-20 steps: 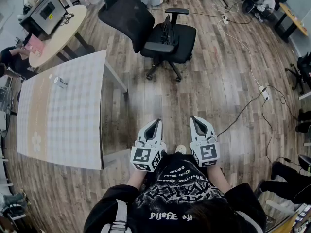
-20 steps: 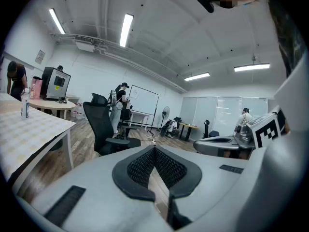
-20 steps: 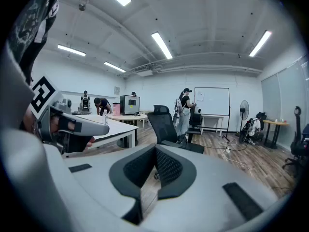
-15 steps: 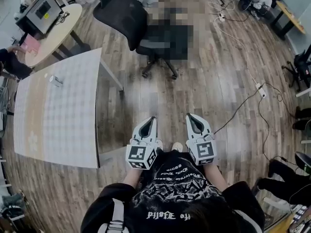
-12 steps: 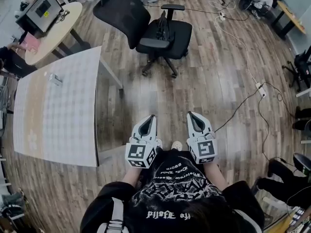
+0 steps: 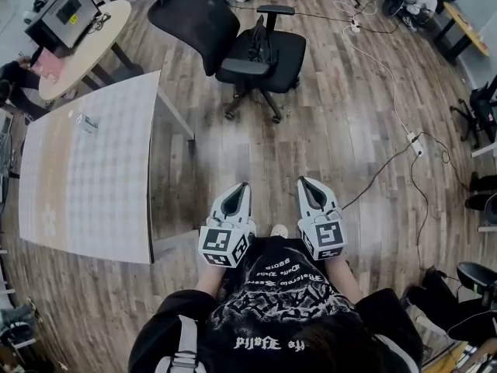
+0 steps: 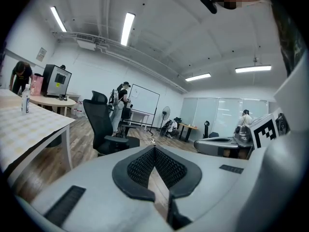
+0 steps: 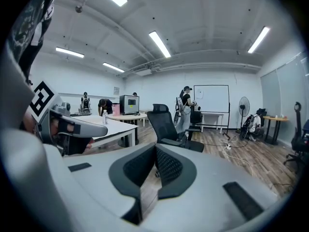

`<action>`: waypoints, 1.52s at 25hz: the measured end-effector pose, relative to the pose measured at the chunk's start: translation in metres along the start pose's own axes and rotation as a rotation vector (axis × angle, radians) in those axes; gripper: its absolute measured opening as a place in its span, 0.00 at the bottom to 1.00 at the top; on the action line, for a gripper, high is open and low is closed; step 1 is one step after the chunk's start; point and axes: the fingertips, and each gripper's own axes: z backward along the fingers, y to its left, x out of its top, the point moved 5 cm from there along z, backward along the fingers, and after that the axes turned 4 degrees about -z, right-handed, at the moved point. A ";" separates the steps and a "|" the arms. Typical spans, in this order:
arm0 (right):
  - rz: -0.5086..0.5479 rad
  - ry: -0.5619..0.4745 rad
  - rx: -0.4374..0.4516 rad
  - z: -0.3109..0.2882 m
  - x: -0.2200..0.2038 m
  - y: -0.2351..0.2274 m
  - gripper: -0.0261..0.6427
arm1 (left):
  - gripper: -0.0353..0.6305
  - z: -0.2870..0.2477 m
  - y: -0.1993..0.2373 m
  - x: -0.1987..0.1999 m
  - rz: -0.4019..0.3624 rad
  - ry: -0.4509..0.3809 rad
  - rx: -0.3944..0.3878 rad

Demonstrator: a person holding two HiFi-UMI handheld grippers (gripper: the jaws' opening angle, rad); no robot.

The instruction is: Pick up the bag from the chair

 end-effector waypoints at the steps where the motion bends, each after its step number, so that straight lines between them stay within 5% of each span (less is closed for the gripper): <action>1: -0.002 0.002 0.005 0.001 -0.001 0.000 0.05 | 0.06 0.001 0.000 0.000 0.010 -0.007 0.009; 5: -0.020 0.006 0.037 0.003 -0.003 -0.001 0.20 | 0.10 0.004 -0.003 -0.001 0.009 -0.021 0.008; 8: -0.031 -0.008 0.045 0.002 -0.001 -0.003 0.27 | 0.35 0.000 -0.008 0.000 0.010 -0.013 -0.036; 12: -0.039 -0.031 0.025 0.004 0.001 -0.012 0.51 | 0.48 -0.003 -0.008 0.005 0.007 -0.021 -0.005; 19: -0.056 -0.061 -0.003 0.013 0.006 -0.033 0.52 | 0.60 -0.009 -0.013 0.020 -0.030 -0.076 0.072; 38: -0.098 -0.028 0.028 -0.004 -0.016 -0.086 0.52 | 0.60 -0.079 -0.042 0.004 -0.006 -0.018 -0.054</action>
